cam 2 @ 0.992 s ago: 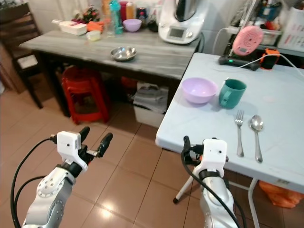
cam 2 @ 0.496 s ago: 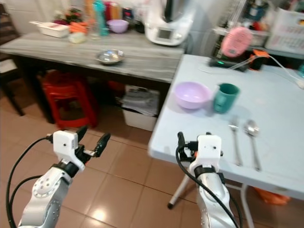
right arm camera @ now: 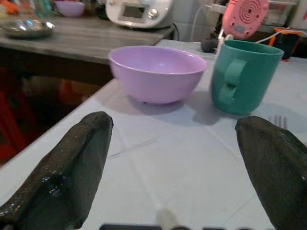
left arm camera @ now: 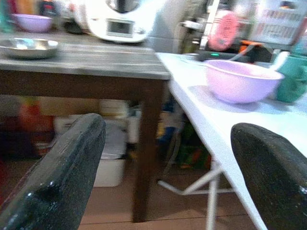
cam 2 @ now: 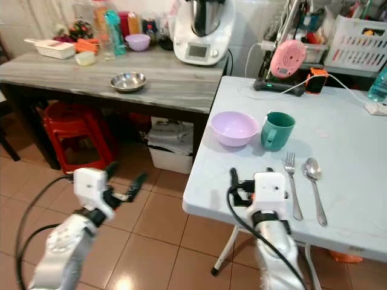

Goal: Setting the table

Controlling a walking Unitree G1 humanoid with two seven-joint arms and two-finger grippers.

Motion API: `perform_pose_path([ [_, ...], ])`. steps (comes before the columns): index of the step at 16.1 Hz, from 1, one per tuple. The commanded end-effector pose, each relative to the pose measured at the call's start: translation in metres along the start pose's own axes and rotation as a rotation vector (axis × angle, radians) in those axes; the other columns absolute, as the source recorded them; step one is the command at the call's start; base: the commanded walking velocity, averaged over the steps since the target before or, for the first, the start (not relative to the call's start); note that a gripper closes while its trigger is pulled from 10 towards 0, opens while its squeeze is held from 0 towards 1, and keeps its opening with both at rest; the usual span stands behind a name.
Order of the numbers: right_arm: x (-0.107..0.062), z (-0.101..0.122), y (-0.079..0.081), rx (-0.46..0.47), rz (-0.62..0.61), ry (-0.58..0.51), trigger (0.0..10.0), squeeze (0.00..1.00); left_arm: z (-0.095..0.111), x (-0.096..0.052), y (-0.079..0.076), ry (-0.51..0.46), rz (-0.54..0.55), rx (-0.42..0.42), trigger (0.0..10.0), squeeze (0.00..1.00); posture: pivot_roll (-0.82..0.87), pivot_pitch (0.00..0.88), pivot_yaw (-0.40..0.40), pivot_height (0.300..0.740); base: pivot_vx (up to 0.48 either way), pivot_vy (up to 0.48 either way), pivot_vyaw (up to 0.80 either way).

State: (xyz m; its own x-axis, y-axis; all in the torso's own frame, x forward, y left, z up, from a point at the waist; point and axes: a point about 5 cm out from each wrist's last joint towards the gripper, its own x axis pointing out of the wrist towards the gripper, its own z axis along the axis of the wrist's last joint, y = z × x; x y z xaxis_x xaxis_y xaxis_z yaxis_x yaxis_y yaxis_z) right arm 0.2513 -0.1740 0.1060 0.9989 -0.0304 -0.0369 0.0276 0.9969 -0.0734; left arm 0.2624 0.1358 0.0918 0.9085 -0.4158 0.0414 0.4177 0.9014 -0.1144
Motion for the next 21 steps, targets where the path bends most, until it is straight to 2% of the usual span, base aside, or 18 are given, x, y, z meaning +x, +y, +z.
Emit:
perform_pose_path([
  [1,0.004,0.007,0.001,0.001,-0.002,-0.026,10.0,0.0,0.001,0.0,0.003,0.008,0.005,0.012,10.0,0.0,-0.03,0.0,-0.005,0.74,0.277,0.0,0.0],
  [13,0.007,0.01,0.003,-0.027,0.016,-0.037,10.0,0.0,-0.004,-0.003,0.001,0.028,-0.011,0.006,10.0,0.0,-0.03,0.0,-0.012,0.74,0.312,0.0,-0.1],
  [17,0.007,0.01,0.005,-0.033,0.028,-0.038,10.0,0.0,-0.006,-0.005,0.0,0.032,-0.025,0.006,10.0,0.0,-0.03,0.0,-0.015,0.74,0.12,0.0,0.0],
  [20,0.011,0.011,0.011,-0.079,0.112,-0.016,10.0,0.0,-0.007,-0.015,-0.01,0.053,-0.226,0.066,10.0,0.0,-0.04,0.0,-0.026,0.74,0.0,0.0,0.0],
  [21,0.013,0.011,0.009,-0.138,0.129,0.002,10.0,0.0,-0.008,-0.019,-0.012,0.067,-0.278,0.081,10.0,0.0,-0.04,0.0,-0.026,0.74,0.0,0.0,0.0],
])
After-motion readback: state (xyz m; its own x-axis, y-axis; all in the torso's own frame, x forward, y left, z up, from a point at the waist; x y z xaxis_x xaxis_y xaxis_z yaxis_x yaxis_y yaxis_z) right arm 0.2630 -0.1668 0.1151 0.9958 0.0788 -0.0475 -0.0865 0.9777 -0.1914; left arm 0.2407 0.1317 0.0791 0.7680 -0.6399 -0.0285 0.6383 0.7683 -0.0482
